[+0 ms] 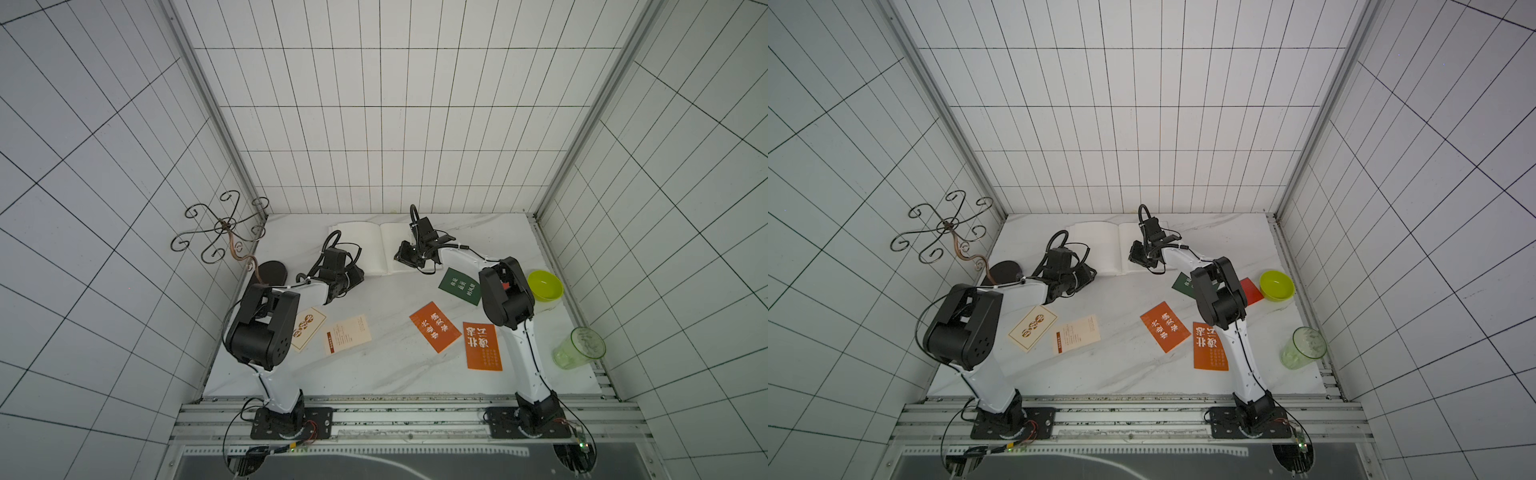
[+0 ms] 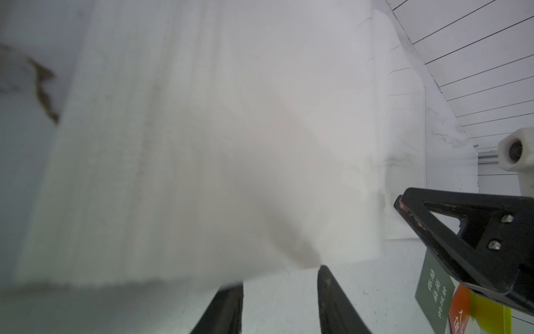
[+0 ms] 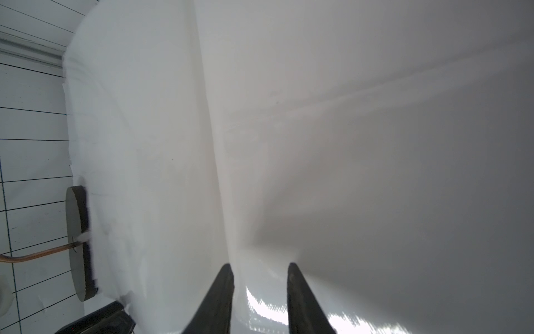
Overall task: Place the photos into the photo albums
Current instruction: Open the photo album at the center of the board, then adjust the photo at the center of the board.
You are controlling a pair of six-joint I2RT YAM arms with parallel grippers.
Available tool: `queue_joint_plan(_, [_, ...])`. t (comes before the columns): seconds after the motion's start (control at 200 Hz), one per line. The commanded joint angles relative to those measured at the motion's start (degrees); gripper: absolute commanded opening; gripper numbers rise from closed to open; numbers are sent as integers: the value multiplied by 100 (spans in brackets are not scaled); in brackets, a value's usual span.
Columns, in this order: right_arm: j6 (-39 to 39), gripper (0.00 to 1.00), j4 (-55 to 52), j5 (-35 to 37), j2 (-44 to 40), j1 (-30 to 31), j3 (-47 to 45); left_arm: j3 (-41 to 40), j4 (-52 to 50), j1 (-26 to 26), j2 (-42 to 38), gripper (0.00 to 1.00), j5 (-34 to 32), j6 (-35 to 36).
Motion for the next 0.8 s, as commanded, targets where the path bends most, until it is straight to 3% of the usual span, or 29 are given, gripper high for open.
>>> queue_joint_plan(0.0, [-83, 33, -157, 102, -378, 2, -104, -113, -248, -1, -413, 41, 179, 121])
queue_joint_plan(0.225, [-155, 33, -179, 84, -654, 3, -75, -443, -366, 3, -1016, 41, -254, 172])
queue_joint_plan(0.375, [-261, 33, -239, 189, -928, 3, -146, -393, -360, -3, -1175, 41, -148, 434])
queue_joint_plan(0.795, [-400, 33, -198, 544, -2485, -163, -1554, -53, -543, -313, -1860, 41, -399, 1608])
